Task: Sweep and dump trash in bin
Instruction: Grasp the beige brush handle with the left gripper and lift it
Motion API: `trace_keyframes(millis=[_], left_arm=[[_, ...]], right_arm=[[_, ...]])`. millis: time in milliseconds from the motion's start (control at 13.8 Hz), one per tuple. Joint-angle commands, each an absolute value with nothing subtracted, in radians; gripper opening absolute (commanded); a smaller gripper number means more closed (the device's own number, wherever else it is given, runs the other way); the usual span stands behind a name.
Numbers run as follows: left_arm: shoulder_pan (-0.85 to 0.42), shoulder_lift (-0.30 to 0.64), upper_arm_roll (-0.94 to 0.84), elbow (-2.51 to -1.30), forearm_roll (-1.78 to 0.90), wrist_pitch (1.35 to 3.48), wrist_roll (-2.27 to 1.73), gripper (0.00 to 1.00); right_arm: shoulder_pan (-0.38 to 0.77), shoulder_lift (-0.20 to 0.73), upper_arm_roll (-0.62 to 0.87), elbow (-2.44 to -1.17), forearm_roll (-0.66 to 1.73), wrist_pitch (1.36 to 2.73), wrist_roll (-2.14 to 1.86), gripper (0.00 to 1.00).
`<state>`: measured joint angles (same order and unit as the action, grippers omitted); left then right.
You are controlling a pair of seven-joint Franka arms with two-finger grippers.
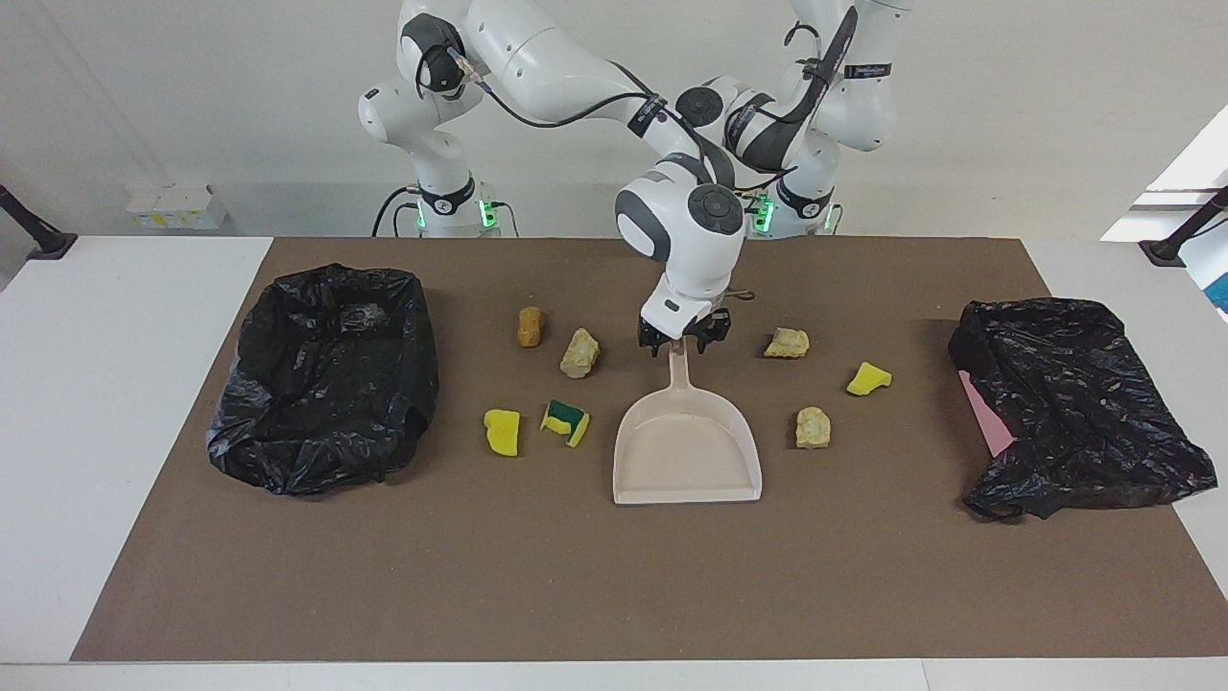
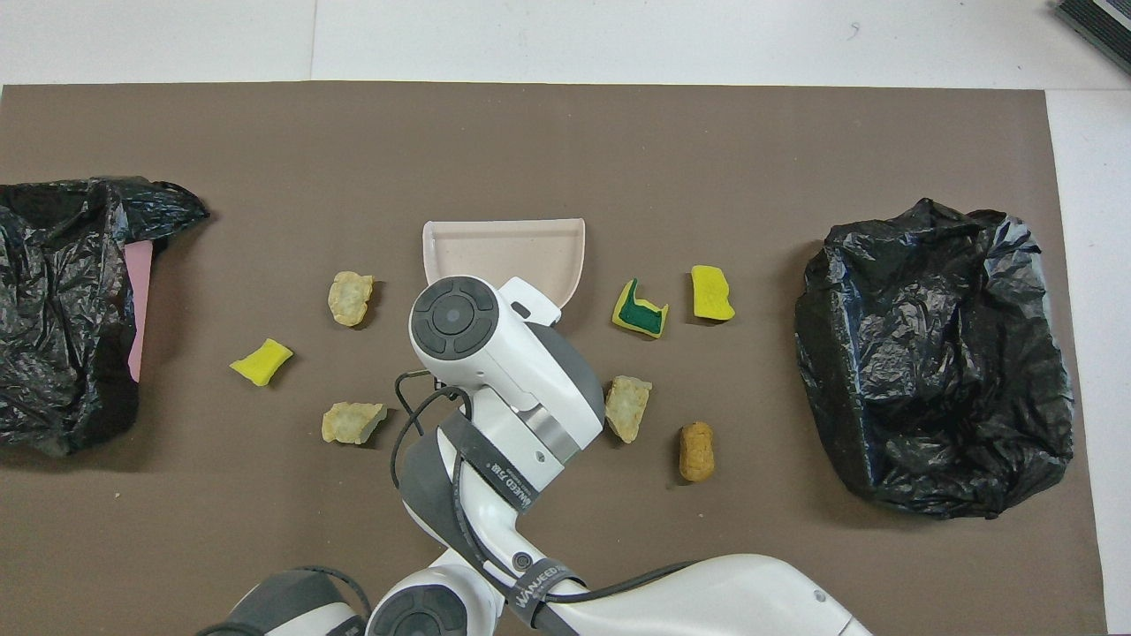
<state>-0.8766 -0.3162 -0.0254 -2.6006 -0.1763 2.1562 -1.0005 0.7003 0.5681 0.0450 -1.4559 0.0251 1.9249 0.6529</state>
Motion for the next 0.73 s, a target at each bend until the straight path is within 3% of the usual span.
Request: trace_keyframes(millis=[0, 145, 436, 653], left_arm=[[-0.812, -0.388, -0.029, -2.614, -0.189, 2.102, -1.095, 0.00], [-0.761, -0.426, -0.029, -2.615, -0.189, 2.077, -1.103, 0.00], [-0.674, -0.479, -0.026, -2.588, -0.189, 1.985, -1.085, 0.00], [-0.602, -0.469, -0.026, -2.556, -0.187, 1.964, -1.017, 0.00]], right_arm=[[0.693, 0.528, 0.052, -1.506, 0.049, 1.939, 0.676, 0.67], [0.693, 0.528, 0.052, -1.506, 0.049, 1.937, 0.676, 0.49], [0.690, 0.525, 0.052, -1.503, 0.049, 1.930, 0.669, 0.02], [0.683, 0.494, 0.052, -1.503, 0.049, 1.931, 0.653, 0.00]])
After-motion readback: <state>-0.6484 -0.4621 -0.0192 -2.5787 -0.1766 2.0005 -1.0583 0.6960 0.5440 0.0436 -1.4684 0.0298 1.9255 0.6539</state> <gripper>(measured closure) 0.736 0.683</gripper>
